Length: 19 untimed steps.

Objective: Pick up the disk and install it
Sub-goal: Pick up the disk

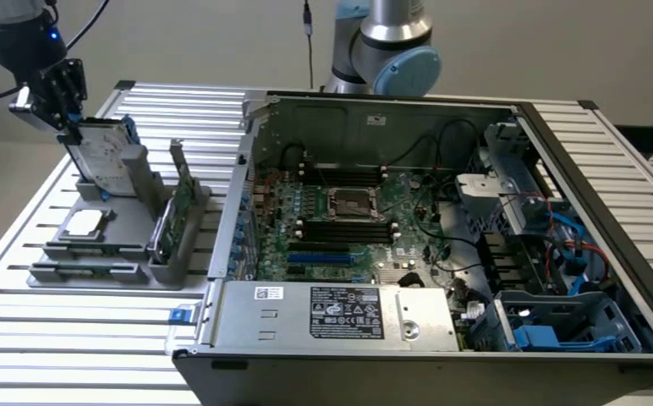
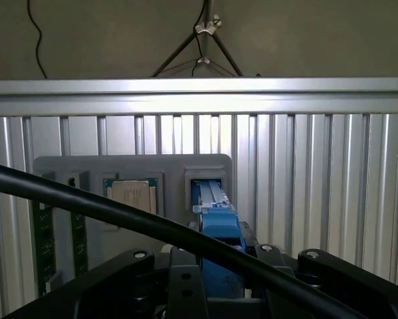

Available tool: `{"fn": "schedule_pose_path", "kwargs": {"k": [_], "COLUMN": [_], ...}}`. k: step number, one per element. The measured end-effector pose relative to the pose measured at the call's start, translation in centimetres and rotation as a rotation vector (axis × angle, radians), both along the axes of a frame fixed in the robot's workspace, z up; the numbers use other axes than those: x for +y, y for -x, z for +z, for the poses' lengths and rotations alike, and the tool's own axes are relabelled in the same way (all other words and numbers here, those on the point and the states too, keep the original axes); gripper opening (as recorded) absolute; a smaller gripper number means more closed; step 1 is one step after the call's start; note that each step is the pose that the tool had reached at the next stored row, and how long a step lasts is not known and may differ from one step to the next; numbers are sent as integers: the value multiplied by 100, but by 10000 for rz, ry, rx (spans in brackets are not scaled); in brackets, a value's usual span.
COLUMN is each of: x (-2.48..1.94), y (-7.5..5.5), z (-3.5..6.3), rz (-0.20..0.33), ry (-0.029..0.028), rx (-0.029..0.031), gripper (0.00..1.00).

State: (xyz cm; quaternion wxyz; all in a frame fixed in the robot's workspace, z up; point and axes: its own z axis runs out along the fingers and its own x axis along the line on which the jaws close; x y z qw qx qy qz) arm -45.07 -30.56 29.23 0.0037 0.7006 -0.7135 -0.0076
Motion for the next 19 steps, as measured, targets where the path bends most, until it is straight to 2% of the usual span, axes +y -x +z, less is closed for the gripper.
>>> {"fn": "schedule_pose_path", "kwargs": {"k": [19], "x": [5], "y": [0], "z": [0], "rz": [92], "ry": [1], "rx": [0], "gripper": [33]}}
